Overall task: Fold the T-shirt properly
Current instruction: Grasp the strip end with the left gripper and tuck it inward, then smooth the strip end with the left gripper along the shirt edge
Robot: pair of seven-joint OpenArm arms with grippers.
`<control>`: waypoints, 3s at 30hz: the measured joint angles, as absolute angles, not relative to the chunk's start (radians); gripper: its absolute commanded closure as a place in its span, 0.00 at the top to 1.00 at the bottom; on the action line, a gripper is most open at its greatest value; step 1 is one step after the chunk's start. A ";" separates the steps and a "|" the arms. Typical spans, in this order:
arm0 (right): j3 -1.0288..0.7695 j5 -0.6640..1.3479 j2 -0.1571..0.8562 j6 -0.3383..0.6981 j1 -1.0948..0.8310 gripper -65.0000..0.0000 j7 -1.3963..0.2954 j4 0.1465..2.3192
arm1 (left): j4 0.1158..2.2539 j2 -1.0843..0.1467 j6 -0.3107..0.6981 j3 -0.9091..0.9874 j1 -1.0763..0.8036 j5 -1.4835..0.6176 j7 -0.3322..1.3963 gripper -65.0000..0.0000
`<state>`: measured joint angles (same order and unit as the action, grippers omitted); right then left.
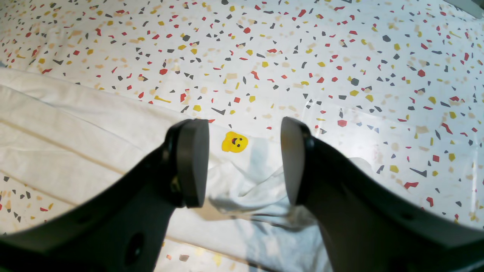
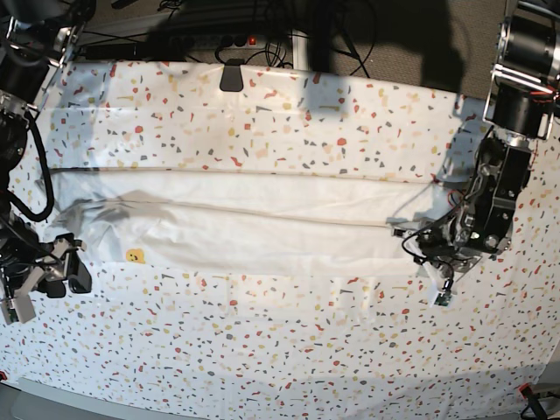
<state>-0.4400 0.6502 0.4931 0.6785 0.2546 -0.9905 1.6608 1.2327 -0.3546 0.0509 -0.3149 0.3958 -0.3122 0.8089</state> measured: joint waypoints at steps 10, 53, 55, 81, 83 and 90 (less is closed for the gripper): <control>-0.440 0.650 0.493 0.678 0.255 0.47 -0.999 1.661 | 1.233 -0.357 0.062 -0.315 0.396 -0.401 0.875 0.47; -0.440 0.651 0.493 0.678 0.255 0.47 -1.028 1.661 | 1.131 -0.358 0.063 -0.315 0.390 -0.397 0.788 0.24; -0.440 0.651 0.493 0.678 0.255 0.47 -1.028 1.661 | 1.130 -0.356 0.063 -0.315 0.391 -0.398 0.788 0.03; -0.440 0.651 0.493 0.678 0.255 0.47 -1.032 1.661 | 1.375 -0.369 0.062 -0.315 0.376 -0.314 0.901 0.00; -0.440 0.650 0.493 0.678 0.255 0.47 -1.043 1.661 | 1.375 -0.391 0.063 -0.315 0.350 -0.302 0.897 0.00; -0.440 0.650 0.493 0.678 0.255 0.47 -1.046 1.661 | 1.375 -0.475 0.020 -0.315 0.266 -0.287 0.802 0.00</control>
